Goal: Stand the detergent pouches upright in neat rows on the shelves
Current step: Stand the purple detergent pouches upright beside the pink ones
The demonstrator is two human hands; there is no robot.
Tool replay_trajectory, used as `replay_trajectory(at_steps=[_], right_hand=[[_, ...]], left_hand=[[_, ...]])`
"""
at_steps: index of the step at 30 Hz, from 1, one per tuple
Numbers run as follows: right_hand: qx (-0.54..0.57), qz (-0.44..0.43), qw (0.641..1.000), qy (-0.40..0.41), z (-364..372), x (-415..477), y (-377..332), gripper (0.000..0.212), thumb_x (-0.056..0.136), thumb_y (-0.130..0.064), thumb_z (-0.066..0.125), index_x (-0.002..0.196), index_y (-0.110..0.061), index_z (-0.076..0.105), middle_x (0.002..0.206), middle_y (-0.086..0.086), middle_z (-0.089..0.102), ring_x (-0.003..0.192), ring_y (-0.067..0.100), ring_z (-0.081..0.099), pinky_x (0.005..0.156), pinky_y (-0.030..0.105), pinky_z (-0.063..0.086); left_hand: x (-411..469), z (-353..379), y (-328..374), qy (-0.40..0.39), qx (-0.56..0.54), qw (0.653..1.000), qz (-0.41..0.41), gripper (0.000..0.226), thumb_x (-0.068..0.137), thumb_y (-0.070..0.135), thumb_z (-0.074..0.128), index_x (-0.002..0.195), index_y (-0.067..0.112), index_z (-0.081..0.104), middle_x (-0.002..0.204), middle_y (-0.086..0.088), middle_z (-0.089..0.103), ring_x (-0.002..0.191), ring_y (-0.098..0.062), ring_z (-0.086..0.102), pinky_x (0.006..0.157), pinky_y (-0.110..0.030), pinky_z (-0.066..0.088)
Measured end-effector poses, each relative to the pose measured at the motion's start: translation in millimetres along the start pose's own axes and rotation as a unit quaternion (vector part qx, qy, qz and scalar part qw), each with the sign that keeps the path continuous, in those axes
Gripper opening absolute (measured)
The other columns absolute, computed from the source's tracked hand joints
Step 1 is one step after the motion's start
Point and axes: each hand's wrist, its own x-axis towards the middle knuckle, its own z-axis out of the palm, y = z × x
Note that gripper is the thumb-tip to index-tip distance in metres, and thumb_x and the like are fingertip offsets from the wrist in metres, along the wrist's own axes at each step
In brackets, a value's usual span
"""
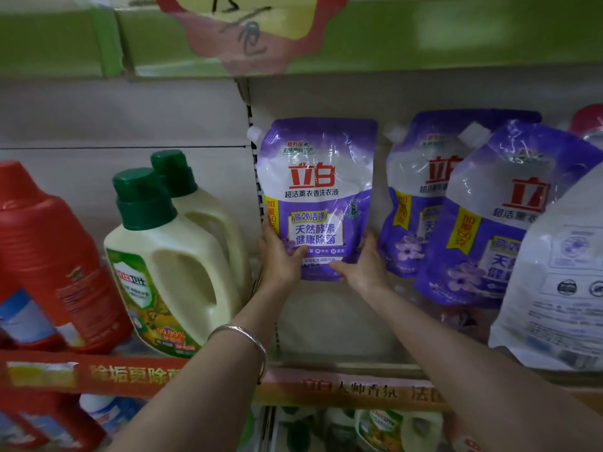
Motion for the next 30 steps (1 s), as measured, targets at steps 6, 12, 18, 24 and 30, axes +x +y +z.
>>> replay_trajectory(at_steps=[6, 12, 18, 24, 30], right_hand=[[-0.01, -0.012, 1.0, 0.013, 4.3, 11.9, 4.5, 0.073, 0.068, -0.003, 0.078, 0.127, -0.01, 0.036, 0.122, 0.011, 0.06, 0.106, 0.028, 0.062, 0.085, 0.043, 0.054], [-0.031, -0.016, 0.999, -0.012, 4.5, 11.0, 9.4, 0.073, 0.074, -0.006, 0.074, 0.135, -0.007, 0.033, 0.132, 0.011, 0.053, 0.118, 0.027, 0.055, 0.092, 0.031, 0.044], [-0.067, -0.105, 0.99, 0.074, -24.2, -24.4, 0.8, 0.027, 0.082, -0.006, 0.062, 0.109, -0.006, 0.058, 0.101, 0.009, 0.066, 0.087, 0.025, 0.064, 0.082, 0.038, 0.051], [-0.077, -0.227, 0.969, 0.057, -67.5, -77.3, -7.5, 0.018, 0.085, -0.007, 0.06, 0.1, -0.016, 0.058, 0.092, -0.001, 0.066, 0.072, 0.011, 0.06, 0.067, 0.024, 0.049], [-0.124, -0.198, 0.969, 0.084, -143.0, -104.5, 16.5, 0.024, 0.083, -0.013, 0.062, 0.102, -0.026, 0.054, 0.082, -0.007, 0.063, 0.069, 0.004, 0.06, 0.064, 0.023, 0.05]], left_hand=[[11.0, 7.4, -3.6, 0.011, 0.005, 1.0, 0.014, 0.079, 0.08, 0.002, 0.067, 0.144, 0.014, 0.022, 0.136, -0.012, 0.037, 0.104, -0.012, 0.052, 0.098, -0.027, 0.043], [10.7, 11.9, -13.3, 0.013, -0.017, 0.999, 0.033, 0.088, 0.075, 0.005, 0.068, 0.145, 0.019, 0.016, 0.14, -0.011, 0.04, 0.124, -0.024, 0.05, 0.104, -0.048, 0.043], [-27.7, 12.5, 1.3, 0.085, -0.061, 0.994, 0.037, 0.083, 0.073, 0.002, 0.071, 0.142, 0.011, 0.026, 0.137, -0.011, 0.041, 0.124, -0.022, 0.048, 0.105, -0.044, 0.042], [-94.4, 40.8, 49.7, 0.016, -0.029, 0.996, 0.089, 0.035, 0.081, 0.013, 0.067, 0.114, 0.017, 0.055, 0.117, -0.003, 0.053, 0.102, -0.014, 0.055, 0.091, -0.024, 0.047], [-130.9, 81.2, 88.4, -0.165, -0.067, 0.978, 0.112, 0.03, 0.077, -0.006, 0.061, 0.104, 0.007, 0.067, 0.101, -0.002, 0.067, 0.078, 0.005, 0.057, 0.072, -0.011, 0.049]])
